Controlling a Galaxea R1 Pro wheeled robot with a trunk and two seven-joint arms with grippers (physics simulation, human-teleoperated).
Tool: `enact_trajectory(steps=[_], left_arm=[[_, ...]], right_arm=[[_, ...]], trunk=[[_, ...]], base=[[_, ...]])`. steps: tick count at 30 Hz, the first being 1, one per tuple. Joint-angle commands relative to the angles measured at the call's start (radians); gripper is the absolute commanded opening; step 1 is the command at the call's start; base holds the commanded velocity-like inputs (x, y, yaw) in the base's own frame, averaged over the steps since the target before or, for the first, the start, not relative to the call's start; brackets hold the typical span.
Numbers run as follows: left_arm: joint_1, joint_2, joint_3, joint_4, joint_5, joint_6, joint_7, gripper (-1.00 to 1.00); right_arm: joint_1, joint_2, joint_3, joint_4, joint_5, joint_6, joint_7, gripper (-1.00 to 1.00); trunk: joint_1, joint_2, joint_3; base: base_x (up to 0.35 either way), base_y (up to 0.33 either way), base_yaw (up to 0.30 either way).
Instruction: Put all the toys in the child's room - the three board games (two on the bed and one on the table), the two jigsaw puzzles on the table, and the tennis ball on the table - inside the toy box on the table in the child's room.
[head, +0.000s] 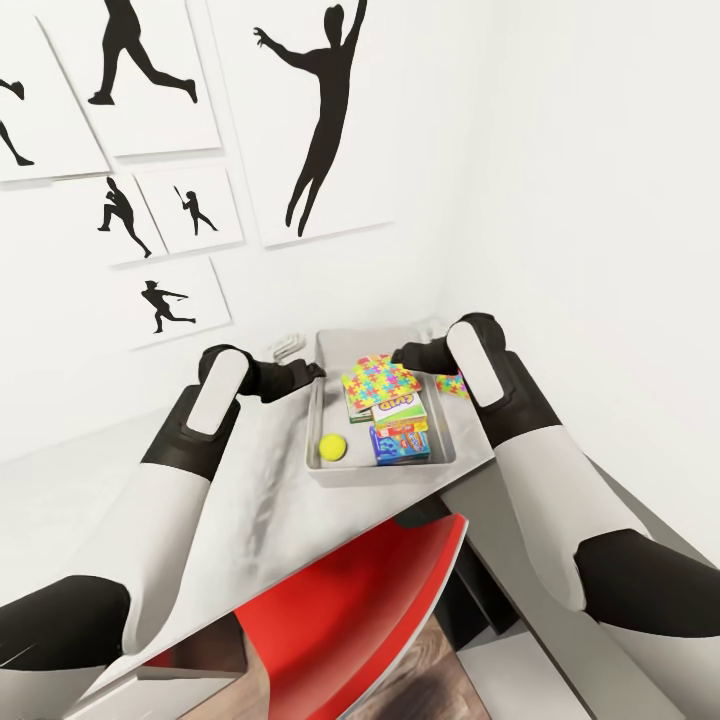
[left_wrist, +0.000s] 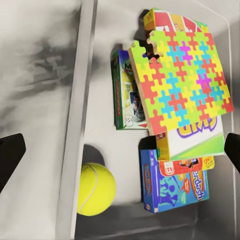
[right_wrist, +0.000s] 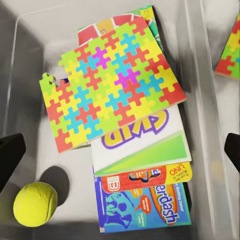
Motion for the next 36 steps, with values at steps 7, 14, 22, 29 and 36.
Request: enact_trajectory(steps=[7,14,22,29,36], left_arm=[[-0.009,-0.002,-0.002,0.025,-0.024,-0.004,0.003,1.0],[-0.013,-0.004,-0.003,0.037,-0.041,-0.015,-0.009,1.0],[-0.015,-0.009,-0.023,0.042,-0.047,-0.019,-0.013,1.0],[-0.016,-0.013,-0.037,0.047,-0.049,-0.021,-0.015,1.0],[-0.017,-0.014,-0.043,0.06,-0.05,-0.022,-0.015,1.0]], right_arm=[[-0.001,-0.001,0.0,0.007,-0.001,-0.005,-0.012,1.0],[-0.002,-0.004,-0.007,0.01,0.004,-0.008,-0.013,1.0],[-0.004,-0.009,-0.013,0.011,0.005,-0.009,-0.013,1.0],[-0.004,-0.01,-0.014,0.011,0.006,-0.009,-0.014,1.0],[-0.005,-0.008,-0.015,0.022,0.007,-0.01,-0.014,1.0]], trunk=[[0.001,-0.002,-0.002],[0.001,-0.002,-0.002],[0.001,-0.002,-0.002],[0.001,-0.002,-0.002],[0.001,-0.002,-0.002]], base=[[0.0,0.0,0.001],[0.0,0.0,0.0],[0.0,0.0,0.0],[0.0,0.0,0.0],[0.0,0.0,0.0]])
